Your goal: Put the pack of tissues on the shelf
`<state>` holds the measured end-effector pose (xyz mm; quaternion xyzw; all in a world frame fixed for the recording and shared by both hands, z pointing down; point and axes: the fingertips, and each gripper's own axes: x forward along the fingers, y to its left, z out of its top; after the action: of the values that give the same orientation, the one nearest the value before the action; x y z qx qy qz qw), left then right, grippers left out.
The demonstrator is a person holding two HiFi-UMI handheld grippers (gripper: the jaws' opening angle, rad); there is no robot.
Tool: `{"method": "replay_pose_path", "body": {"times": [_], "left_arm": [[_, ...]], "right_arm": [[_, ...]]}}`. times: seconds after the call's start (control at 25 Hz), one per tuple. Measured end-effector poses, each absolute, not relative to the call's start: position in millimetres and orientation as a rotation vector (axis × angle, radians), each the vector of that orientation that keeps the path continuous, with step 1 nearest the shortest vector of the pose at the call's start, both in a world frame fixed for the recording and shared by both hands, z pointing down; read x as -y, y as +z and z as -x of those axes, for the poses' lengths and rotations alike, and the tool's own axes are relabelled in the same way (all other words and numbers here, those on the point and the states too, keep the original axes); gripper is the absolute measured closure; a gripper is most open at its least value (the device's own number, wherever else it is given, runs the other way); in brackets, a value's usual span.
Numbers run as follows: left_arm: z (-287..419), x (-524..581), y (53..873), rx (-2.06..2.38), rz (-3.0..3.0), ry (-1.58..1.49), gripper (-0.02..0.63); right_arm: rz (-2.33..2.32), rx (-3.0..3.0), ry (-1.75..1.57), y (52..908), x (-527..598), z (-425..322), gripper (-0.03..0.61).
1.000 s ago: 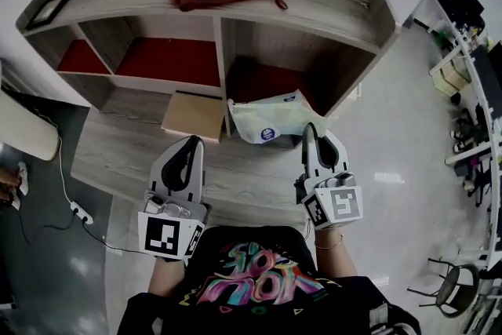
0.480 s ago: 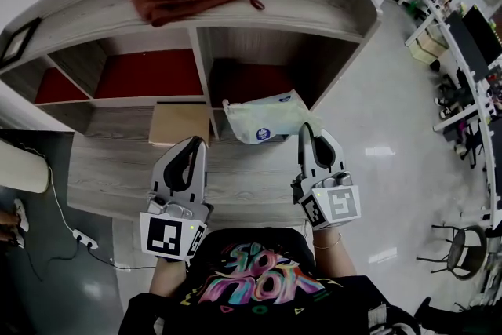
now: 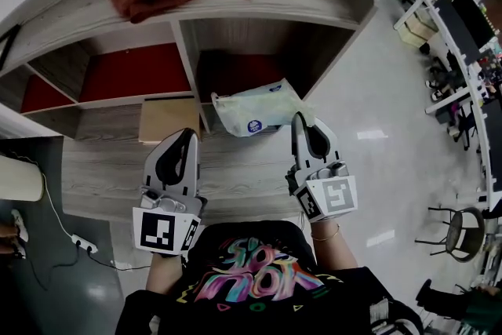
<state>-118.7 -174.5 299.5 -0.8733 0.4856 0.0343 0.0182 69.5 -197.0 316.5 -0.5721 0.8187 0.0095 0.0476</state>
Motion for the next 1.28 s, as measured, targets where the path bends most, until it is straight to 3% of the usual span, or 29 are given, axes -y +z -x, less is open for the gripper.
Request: {"method": "replay_pose_path", "body": {"times": [1.28], "left_arm": [[117, 187, 334, -1.507, 2.782, 0.050, 0.580]], "right_arm": [[2.031, -2.370, 0.056, 363, 288, -63, 0.561]]}}
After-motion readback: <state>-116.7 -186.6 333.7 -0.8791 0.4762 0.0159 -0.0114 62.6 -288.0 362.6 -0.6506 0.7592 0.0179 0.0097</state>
